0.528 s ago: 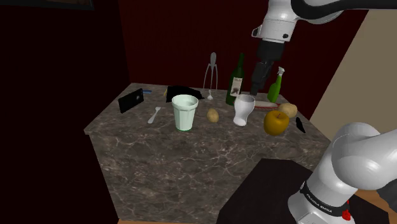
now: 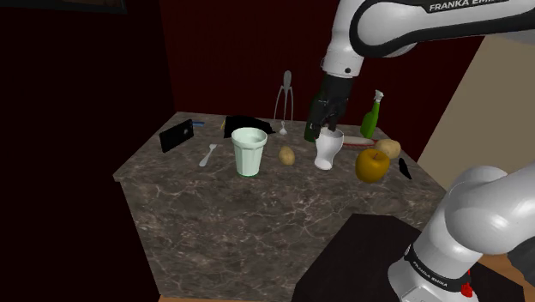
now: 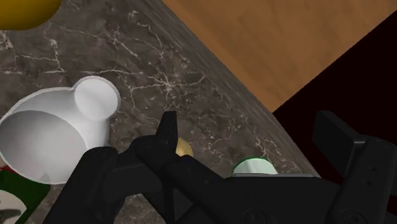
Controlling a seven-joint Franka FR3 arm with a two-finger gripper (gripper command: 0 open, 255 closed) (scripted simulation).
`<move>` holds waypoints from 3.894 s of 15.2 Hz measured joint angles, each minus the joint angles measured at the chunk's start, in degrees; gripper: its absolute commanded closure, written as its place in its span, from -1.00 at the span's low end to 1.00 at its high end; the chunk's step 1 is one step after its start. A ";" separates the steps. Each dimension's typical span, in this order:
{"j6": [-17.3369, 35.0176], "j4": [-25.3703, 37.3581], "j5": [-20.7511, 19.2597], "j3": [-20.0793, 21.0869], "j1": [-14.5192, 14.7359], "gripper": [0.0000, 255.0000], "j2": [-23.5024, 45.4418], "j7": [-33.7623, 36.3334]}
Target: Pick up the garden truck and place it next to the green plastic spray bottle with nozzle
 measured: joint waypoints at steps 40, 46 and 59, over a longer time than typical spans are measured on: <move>31.28 8.08 -11.32 3.58 -9.75 1.00 39.41 32.71; 29.86 8.55 -10.99 3.61 -9.78 1.00 38.48 32.43; 20.14 12.90 -9.24 3.68 -9.82 1.00 32.95 30.93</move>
